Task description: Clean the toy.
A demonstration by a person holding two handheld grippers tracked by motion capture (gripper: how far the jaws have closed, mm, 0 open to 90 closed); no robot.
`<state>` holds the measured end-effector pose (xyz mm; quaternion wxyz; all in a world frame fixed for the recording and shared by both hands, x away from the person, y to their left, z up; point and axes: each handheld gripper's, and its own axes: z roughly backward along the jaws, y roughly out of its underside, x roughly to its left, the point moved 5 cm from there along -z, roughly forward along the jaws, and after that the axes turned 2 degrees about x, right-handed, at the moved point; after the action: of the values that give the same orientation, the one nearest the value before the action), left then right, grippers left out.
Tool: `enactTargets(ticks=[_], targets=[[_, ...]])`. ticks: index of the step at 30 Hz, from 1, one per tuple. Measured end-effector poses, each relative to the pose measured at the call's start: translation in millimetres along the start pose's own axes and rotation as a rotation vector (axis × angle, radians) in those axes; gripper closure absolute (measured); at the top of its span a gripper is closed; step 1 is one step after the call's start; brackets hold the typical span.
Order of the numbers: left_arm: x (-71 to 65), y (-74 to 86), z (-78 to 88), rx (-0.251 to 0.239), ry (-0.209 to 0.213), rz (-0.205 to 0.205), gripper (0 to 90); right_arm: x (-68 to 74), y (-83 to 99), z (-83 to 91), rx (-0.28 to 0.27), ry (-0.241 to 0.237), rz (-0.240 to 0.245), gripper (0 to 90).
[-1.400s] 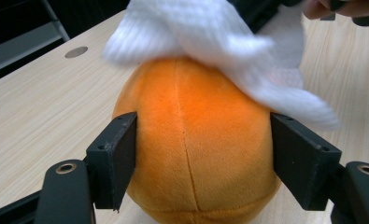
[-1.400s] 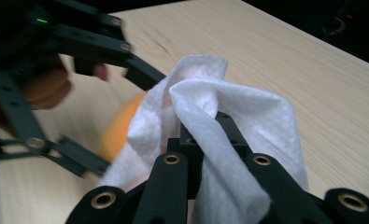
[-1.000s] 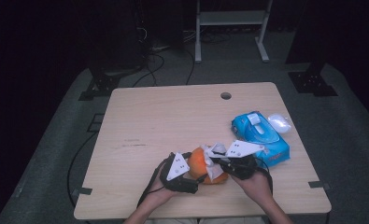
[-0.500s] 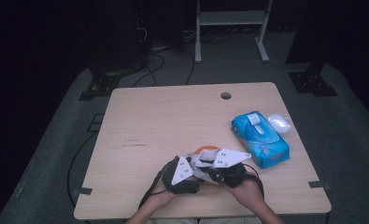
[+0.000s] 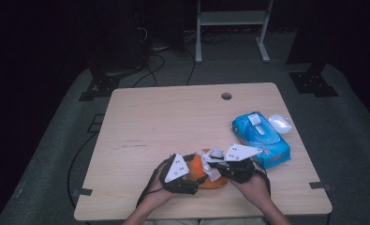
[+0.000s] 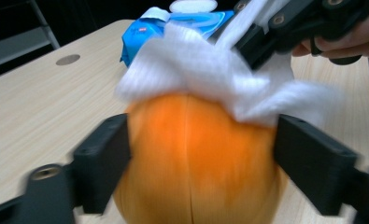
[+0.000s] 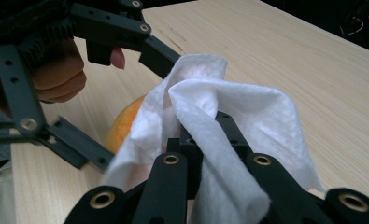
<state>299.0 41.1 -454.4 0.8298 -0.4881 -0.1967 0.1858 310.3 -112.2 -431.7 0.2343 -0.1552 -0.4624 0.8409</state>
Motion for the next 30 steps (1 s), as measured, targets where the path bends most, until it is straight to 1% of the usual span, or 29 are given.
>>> enactTargets(ticks=[2,3,4,6,8,9,10,11,12,13,14,15,16,17,18,21,23,25,26,27,28,30], targets=[[2.9,4.8,-1.6,0.014,0.005,0.027,24.9,-0.9,-1.1,-0.5,0.005,0.013,0.008,82.6],[4.6,6.3,-1.5,0.017,0.002,0.031,25.2,-3.9,-0.4,0.4,0.007,0.02,-0.003,82.6],[6.4,7.4,-0.7,0.021,0.003,0.035,25.7,-7.3,1.5,1.6,0.015,0.038,-0.008,82.6],[8.7,10.1,0.6,0.027,0.008,0.056,25.9,-17.2,7.8,4.0,0.024,0.059,-0.039,82.6],[10.9,13.1,2.2,0.037,0.014,0.059,26.6,-30.0,16.8,5.1,0.046,0.076,-0.08,82.5],[12.0,13.7,2.9,0.036,0.019,0.067,26.6,-34.8,21.1,5.3,0.053,0.07,-0.108,82.5],[12.5,13.0,3.0,0.032,0.019,0.07,26.5,-37.8,23.8,5.3,0.052,0.062,-0.123,82.5],[12.1,11.3,3.2,0.025,0.017,0.061,26.3,-38.0,24.6,4.7,0.052,0.057,-0.127,82.5],[9.9,6.7,3.8,-0.005,0.023,0.049,24.4,-37.1,23.9,4.0,0.054,0.06,-0.116,82.5],[8.1,3.4,3.5,-0.015,0.022,0.042,23.3,-34.5,21.9,3.3,0.057,0.074,-0.096,82.5],[7.0,1.9,2.6,-0.018,0.017,0.035,22.5,-32.4,20.0,3.3,0.052,0.07,-0.088,82.5],[5.0,2.8,0.6,-0.002,0.005,0.023,22.8,-30.3,18.1,3.6,0.038,0.059,-0.089,82.5],[5.1,4.3,-0.4,0.004,0.0,0.022,24.4,-26.6,15.4,4.0,0.031,0.052,-0.074,82.5],[6.7,6.4,-0.7,0.017,-0.003,0.034,24.9,-25.2,14.7,3.6,0.03,0.05,-0.066,82.5],[8.6,8.0,-0.3,0.023,-0.002,0.046,25.3,-24.3,14.7,3.4,0.031,0.046,-0.067,82.4],[12.9,12.2,0.6,0.04,-0.009,0.07,26.2,-27.2,18.9,1.3,0.029,0.034,-0.106,82.4],[13.6,15.1,0.7,0.047,-0.009,0.073,27.3,-30.6,22.0,-0.1,0.032,0.024,-0.135,82.4],[14.4,16.5,1.2,0.048,-0.011,0.08,27.8,-34.7,26.3,-2.1,0.05,0.035,-0.147,82.4],[15.0,17.6,1.8,0.052,-0.01,0.081,27.9,-37.2,28.4,-2.8,0.056,0.05,-0.144,82.4],[15.6,18.5,2.3,0.056,-0.01,0.082,28.0,-40.1,31.7,-3.4,0.074,0.068,-0.15,82.4],[16.1,19.3,2.7,0.056,-0.009,0.083,28.1,-42.1,34.4,-3.8,0.085,0.077,-0.158,82.4],[16.9,19.9,4.0,0.06,-0.003,0.085,28.1,-43.2,36.8,-4.3,0.081,0.066,-0.174,82.4]])
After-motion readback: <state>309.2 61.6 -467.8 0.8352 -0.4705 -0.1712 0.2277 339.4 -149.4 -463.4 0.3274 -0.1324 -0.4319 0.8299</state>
